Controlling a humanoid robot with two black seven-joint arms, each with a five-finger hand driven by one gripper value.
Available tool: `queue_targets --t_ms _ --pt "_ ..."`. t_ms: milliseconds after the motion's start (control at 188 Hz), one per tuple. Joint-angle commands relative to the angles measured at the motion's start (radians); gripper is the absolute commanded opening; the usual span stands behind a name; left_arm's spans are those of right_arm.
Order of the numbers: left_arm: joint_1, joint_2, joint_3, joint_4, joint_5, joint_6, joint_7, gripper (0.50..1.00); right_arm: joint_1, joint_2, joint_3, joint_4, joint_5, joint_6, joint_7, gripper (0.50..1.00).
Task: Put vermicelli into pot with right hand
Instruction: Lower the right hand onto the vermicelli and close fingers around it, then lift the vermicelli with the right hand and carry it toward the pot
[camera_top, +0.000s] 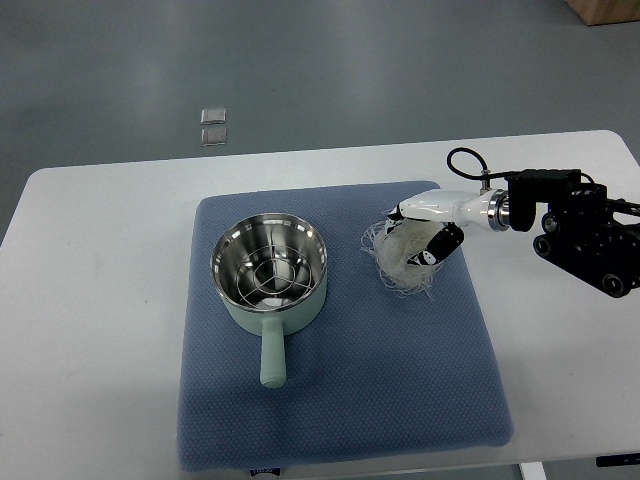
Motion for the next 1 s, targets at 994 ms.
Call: queue_targets --t_ms 994 --pt "0.0 0.0 0.002 0.0 0.0 0.0 0.0 1.0 0.237 0.025 0.092 0.002 0.141 0.018 -0.001 0.5"
